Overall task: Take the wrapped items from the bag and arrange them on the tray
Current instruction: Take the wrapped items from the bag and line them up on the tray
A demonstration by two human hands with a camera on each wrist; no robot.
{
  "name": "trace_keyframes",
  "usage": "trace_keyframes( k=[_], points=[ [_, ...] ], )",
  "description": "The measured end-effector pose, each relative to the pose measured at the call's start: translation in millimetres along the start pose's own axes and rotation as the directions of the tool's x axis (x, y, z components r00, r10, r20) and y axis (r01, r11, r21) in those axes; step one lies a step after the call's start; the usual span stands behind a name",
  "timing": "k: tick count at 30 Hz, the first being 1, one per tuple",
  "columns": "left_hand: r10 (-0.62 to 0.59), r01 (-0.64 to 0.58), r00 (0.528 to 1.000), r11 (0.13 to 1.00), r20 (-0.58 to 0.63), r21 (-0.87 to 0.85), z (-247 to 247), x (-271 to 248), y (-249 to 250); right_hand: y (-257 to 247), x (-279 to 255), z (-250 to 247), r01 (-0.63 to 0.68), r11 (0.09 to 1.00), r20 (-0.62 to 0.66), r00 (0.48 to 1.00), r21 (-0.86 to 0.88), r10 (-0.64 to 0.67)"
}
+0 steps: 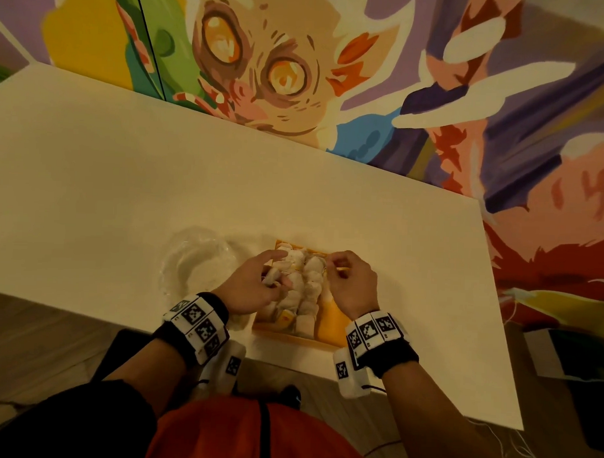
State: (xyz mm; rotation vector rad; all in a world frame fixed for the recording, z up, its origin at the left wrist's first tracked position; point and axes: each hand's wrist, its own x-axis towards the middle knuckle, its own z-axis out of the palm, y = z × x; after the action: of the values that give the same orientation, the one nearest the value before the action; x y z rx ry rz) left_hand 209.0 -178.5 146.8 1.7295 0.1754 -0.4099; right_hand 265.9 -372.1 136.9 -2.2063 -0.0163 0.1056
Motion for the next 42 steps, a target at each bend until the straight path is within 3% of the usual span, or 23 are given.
trace_keyframes(
  k=[3,5,7,12,14,17,22,26,31,34,38,42],
  points=[
    [0.021,-0.025,0.994,0.999,0.104,0.033,-0.5,0.3,3.5,-16.7,-14.1,3.2,0.086,0.983,0.260,0.957,0.163,-0.127],
    [0.043,-0.053,0.985,0.997,0.165,0.058,0.4,0.9,4.5,-24.9,-22.1,3.7,0.132,0.970,0.361,0.911,0.202,-0.199],
    [0.059,-0.070,0.977,0.996,0.204,0.048,2.3,0.8,4.7,-26.9,-25.5,5.8,0.178,0.963,0.375,0.894,0.200,-0.243],
    [0.010,-0.007,0.980,1.000,0.201,-0.014,3.6,-0.1,4.8,-16.0,-23.0,12.7,0.194,0.974,0.323,0.920,0.118,-0.222],
    [0.025,-0.021,0.988,0.999,0.151,-0.028,4.4,-0.2,6.3,-11.1,-22.2,13.3,0.152,0.979,0.295,0.937,0.135,-0.186],
    [0.038,-0.040,0.999,0.994,-0.016,-0.100,3.6,1.1,8.7,-4.9,-21.0,13.3,0.038,0.967,0.209,0.974,0.251,-0.092],
    [0.110,-0.141,0.960,0.984,-0.257,-0.105,2.9,8.1,10.4,-3.7,-22.3,12.7,-0.091,0.917,0.186,0.982,0.388,0.019],
    [0.253,-0.227,0.908,0.967,-0.334,0.116,1.0,14.4,9.8,-1.7,-20.6,16.5,-0.109,0.921,0.190,0.981,0.373,0.039],
    [0.456,-0.311,0.851,0.837,-0.261,0.450,-1.3,13.0,21.1,1.4,-19.9,16.1,-0.057,0.941,0.190,0.982,0.334,-0.008],
    [0.515,-0.329,0.844,0.714,-0.146,0.618,-3.6,13.0,26.4,-3.5,-19.9,13.3,0.008,0.953,0.178,0.982,0.303,-0.064],
    [0.533,-0.347,0.844,0.637,-0.068,0.688,-1.0,11.5,33.0,-12.4,-19.0,15.0,0.066,0.972,0.173,0.979,0.225,-0.107],
    [0.593,-0.383,0.803,0.593,-0.062,0.708,3.0,12.2,36.8,-14.6,-18.9,17.4,0.092,0.989,0.182,0.977,0.116,-0.112]
  ],
)
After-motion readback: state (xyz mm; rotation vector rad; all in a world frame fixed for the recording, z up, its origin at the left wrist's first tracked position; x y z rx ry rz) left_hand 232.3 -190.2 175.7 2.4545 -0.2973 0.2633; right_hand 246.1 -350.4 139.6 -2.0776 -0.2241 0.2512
